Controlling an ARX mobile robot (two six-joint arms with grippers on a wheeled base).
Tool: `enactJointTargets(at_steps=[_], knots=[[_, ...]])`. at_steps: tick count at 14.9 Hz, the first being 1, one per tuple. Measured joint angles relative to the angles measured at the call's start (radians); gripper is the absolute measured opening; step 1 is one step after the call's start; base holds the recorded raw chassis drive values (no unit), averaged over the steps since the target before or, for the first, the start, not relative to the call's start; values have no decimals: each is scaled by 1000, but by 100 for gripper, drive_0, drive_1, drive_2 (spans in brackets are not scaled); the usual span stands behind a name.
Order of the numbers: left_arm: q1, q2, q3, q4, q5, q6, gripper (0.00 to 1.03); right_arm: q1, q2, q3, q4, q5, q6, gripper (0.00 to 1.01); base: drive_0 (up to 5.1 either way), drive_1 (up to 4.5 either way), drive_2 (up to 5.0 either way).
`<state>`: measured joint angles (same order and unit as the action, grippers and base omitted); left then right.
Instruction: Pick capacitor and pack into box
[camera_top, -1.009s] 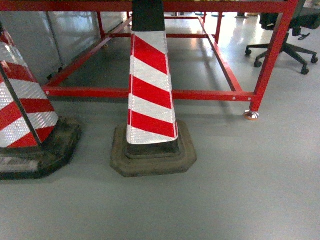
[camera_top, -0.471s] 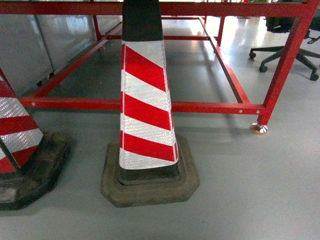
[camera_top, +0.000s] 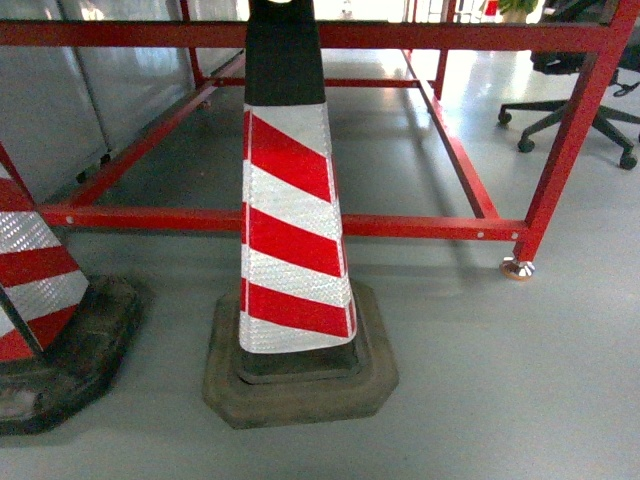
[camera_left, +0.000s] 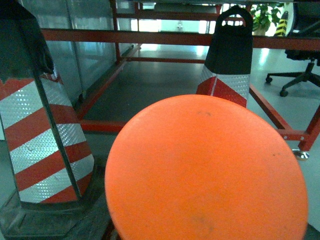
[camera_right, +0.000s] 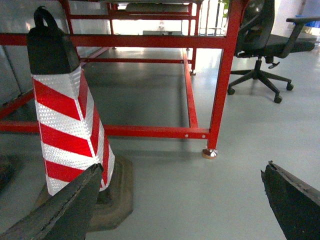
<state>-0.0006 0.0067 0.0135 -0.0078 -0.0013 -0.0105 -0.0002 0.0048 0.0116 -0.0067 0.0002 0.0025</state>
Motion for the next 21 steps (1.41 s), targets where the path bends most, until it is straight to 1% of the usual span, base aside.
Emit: enactJointTargets(at_steps=[7, 21], knots=[[0, 0, 0, 1, 0, 10, 44, 0, 0, 0, 2, -1, -2, 98, 0, 0, 0], [0, 0, 0, 1, 0, 10, 44, 0, 0, 0, 2, 0, -1, 98, 0, 0, 0]])
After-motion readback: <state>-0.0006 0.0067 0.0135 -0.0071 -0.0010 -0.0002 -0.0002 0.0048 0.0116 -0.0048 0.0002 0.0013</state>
